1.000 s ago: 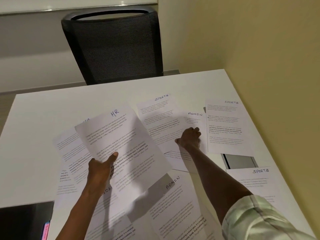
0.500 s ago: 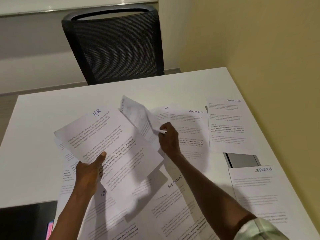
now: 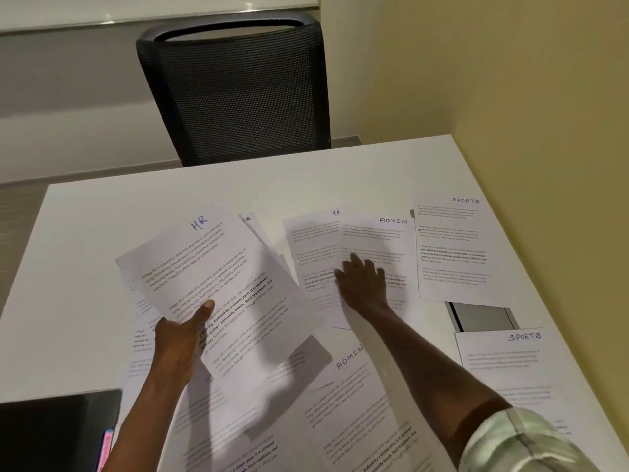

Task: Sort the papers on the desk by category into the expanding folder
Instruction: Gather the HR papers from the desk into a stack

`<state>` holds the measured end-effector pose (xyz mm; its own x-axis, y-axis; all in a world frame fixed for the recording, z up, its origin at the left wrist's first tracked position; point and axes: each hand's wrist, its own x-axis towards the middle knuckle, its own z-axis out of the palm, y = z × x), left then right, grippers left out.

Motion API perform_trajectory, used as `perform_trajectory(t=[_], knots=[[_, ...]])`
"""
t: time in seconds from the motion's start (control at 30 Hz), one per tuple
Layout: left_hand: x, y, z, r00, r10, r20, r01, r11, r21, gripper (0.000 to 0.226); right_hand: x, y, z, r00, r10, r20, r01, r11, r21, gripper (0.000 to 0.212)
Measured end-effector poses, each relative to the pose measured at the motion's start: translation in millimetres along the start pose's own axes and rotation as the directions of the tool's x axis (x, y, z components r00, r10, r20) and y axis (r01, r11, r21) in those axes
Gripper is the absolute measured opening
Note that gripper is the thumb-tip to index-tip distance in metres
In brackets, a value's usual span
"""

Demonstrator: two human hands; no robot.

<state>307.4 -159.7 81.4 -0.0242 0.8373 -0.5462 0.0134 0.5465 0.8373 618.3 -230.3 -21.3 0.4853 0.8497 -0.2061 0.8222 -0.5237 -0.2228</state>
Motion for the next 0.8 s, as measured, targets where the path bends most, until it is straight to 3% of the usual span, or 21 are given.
perform_trajectory(t=[0.13, 0.17, 0.23, 0.27, 0.33, 0.43, 0.6, 0.8], knots=[[13.1, -3.4, 2.6, 0.999, -0.047, 0.012, 0.046, 0.996, 0.077, 0.055, 6.3, 26.4, -18.7, 0.995, 0.040, -0.092, -0.056, 0.983, -0.174, 0.036], [15.8, -5.5, 3.9, 0.998, -0.060, 0.032, 0.056, 0.994, 0.097, 0.055, 11.7, 26.6, -23.7, 0.993, 0.061, -0.104, -0.075, 0.988, -0.137, 0.034], [22.3, -9.3, 8.8, 0.996, -0.079, 0.050, 0.074, 0.993, 0.092, 0.082, 28.9, 25.0, -32.3, 0.990, 0.078, -0.120, -0.075, 0.997, 0.029, 0.025], [23.6, -9.2, 12.7, 0.996, -0.084, 0.040, 0.081, 0.994, 0.079, 0.084, 39.3, 22.5, -35.3, 0.991, 0.056, -0.124, -0.045, 0.995, 0.086, 0.022], [23.5, -6.3, 22.6, 0.997, -0.071, 0.038, 0.066, 0.992, 0.111, 0.052, 62.3, 13.5, -42.4, 0.997, -0.015, -0.079, 0.025, 0.991, 0.134, 0.039], [30.1, -5.5, 32.2, 0.998, -0.034, 0.054, 0.022, 0.979, 0.202, 0.061, 101.2, -4.2, -55.1, 0.997, -0.082, 0.007, 0.081, 0.991, 0.110, 0.062], [48.9, -8.2, 36.0, 0.999, -0.021, 0.037, 0.010, 0.957, 0.290, 0.062, 147.9, -23.4, -54.6, 0.987, -0.097, 0.130, 0.111, 0.988, -0.110, 0.087], [61.1, -13.3, 37.1, 0.999, -0.024, 0.029, 0.013, 0.944, 0.330, 0.063, 164.6, -29.3, -43.4, 0.971, -0.108, 0.213, 0.167, 0.945, -0.280, 0.090]])
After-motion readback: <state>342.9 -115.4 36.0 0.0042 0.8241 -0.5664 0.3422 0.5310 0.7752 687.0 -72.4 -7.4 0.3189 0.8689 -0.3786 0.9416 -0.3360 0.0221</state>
